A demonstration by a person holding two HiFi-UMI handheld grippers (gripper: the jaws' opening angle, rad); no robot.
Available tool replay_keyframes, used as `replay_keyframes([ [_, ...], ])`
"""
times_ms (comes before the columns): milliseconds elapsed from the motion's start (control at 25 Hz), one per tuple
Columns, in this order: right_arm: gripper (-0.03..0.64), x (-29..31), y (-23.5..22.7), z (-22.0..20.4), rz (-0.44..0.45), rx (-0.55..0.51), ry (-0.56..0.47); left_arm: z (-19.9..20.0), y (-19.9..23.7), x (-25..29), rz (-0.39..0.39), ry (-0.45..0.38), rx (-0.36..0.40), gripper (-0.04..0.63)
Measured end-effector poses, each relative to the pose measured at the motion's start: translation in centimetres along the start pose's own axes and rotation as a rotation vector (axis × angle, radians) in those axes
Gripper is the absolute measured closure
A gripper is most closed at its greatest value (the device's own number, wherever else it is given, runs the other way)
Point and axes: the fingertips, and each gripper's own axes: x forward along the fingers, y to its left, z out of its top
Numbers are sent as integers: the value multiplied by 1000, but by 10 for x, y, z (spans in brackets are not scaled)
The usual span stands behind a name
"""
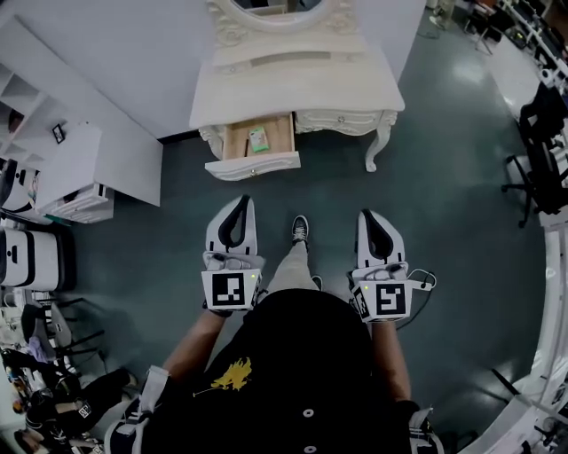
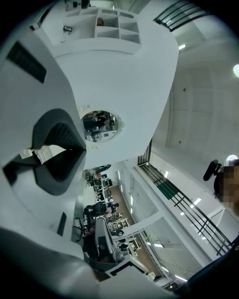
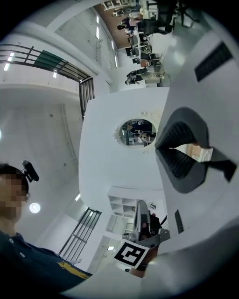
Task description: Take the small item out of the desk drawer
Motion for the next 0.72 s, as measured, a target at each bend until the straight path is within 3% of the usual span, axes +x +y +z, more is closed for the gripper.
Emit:
replay_keyframes([
  [240,584,-3,0,-5,6,-11,29,17,-1,11,14,-69,-40,570],
  [400,520,-4,0,-4,-4,0,41,6,2,14,6,-2,-8,557],
  [520,447,-3,-1,-3,-4,13,53,1,1,15,-19,44,25,483],
  [720,357,0,3,-6,21,13,86,-1,8,12,-11,36,-13,367],
])
